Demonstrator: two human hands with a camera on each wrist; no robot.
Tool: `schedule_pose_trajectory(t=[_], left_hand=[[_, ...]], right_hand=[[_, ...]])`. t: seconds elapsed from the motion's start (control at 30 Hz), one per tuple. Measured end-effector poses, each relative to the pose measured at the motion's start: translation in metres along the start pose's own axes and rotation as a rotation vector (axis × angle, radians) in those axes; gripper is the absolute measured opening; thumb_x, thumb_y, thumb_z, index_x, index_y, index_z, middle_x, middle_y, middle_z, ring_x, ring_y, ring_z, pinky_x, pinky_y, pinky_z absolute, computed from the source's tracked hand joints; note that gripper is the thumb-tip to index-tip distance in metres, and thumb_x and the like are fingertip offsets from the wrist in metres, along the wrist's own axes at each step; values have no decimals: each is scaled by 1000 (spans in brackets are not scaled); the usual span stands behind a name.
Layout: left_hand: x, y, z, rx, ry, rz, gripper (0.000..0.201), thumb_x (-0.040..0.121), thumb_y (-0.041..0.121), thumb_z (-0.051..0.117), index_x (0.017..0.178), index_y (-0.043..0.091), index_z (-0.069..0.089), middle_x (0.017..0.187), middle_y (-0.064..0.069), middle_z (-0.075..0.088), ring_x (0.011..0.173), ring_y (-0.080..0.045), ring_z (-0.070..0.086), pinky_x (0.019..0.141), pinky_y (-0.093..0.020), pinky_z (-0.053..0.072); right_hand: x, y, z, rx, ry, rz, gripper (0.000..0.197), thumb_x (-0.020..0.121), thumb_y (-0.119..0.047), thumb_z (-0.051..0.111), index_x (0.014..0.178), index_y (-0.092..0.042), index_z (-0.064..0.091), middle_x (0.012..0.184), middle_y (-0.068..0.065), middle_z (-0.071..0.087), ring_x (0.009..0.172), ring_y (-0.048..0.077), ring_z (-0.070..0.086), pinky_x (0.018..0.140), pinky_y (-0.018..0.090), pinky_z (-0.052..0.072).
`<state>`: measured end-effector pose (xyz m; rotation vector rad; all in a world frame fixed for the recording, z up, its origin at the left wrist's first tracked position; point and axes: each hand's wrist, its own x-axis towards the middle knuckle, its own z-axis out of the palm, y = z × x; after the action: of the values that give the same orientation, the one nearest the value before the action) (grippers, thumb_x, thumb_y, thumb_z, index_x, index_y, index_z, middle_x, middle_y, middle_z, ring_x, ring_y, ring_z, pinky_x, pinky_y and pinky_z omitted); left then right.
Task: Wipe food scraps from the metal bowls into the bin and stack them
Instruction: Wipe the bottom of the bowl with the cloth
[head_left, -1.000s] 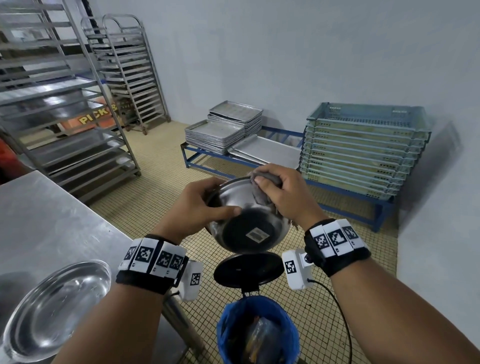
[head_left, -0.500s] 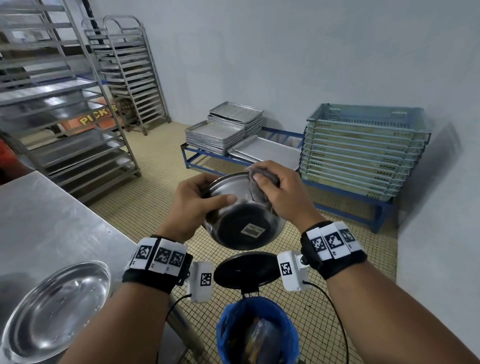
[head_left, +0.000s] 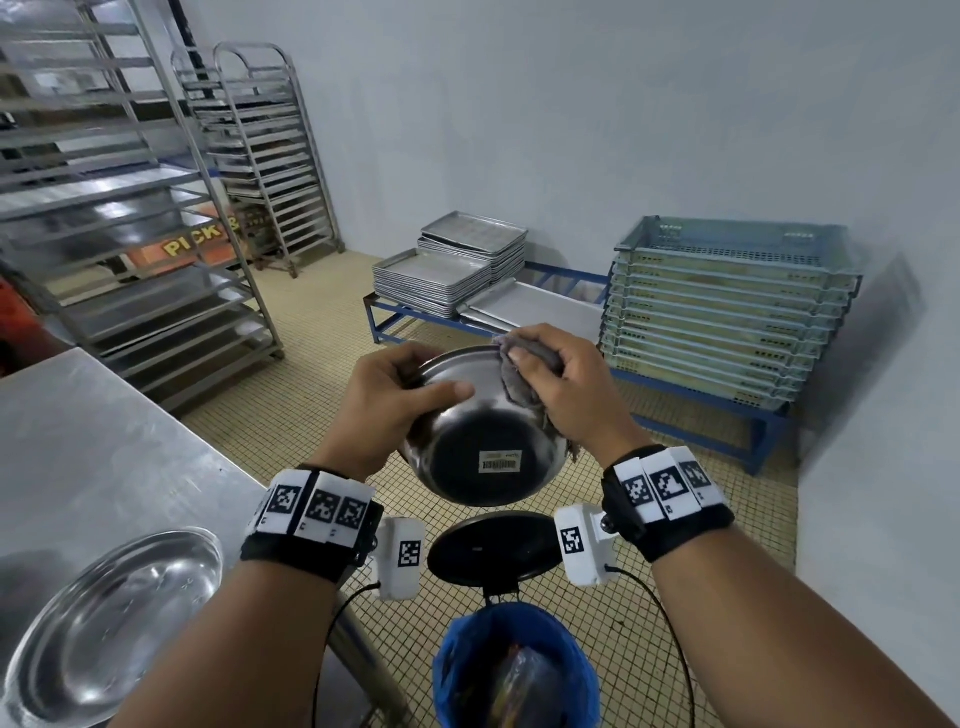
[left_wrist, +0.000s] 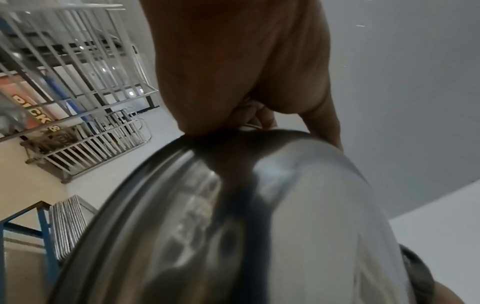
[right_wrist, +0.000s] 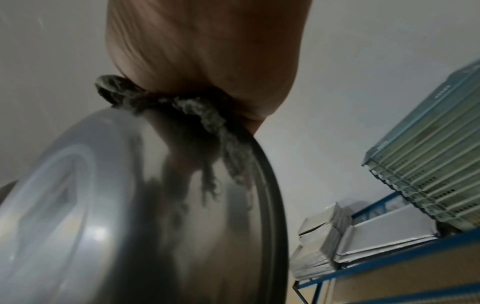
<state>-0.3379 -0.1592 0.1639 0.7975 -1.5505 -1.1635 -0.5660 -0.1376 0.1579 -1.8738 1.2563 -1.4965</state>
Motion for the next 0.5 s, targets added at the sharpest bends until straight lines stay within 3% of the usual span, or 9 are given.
schedule_pose_trajectory(t=[0.1, 0.27, 0.33, 0.4, 0.5], left_hand=[[-2, -5, -4, -155, 117, -38, 45, 62, 26, 96, 99, 11, 76, 91, -10, 78, 79, -25, 76, 66, -30, 61], [-6, -3, 9, -55, 37, -40, 50, 67, 21, 91, 110, 4, 72, 100, -19, 78, 85, -34, 77, 68, -34, 64], [-3, -2, 6, -111, 90, -42, 56, 61, 23, 100, 107, 8, 73, 99, -16, 78, 85, -30, 77, 68, -33, 63], [-1, -3, 0, -184, 150, -55, 54, 58, 26, 97, 104, 12, 74, 95, -9, 79, 83, -25, 76, 69, -31, 62], [-5, -6, 2, -165, 136, -65, 57, 60, 26, 100, 108, 10, 73, 97, -10, 79, 86, -27, 76, 70, -34, 62]], right_hand=[[-9, 11, -2, 91, 42, 87, 25, 99, -34, 54, 111, -19, 70, 93, -9, 70, 90, 13, 66, 83, 30, 51], [-4, -2, 0, -11, -4, 32, 19, 101, -25, 57, 113, -21, 72, 103, -10, 73, 99, 7, 67, 87, 28, 53], [-3, 1, -2, 15, 14, 43, 21, 101, -28, 56, 113, -22, 71, 103, -9, 72, 99, 10, 66, 88, 31, 53], [-8, 7, -3, 71, 45, 96, 21, 101, -33, 52, 110, -24, 69, 95, -10, 69, 91, 12, 65, 86, 35, 53], [-9, 6, 1, 48, 46, 86, 20, 101, -31, 53, 108, -24, 70, 94, -10, 69, 90, 11, 65, 87, 37, 55]])
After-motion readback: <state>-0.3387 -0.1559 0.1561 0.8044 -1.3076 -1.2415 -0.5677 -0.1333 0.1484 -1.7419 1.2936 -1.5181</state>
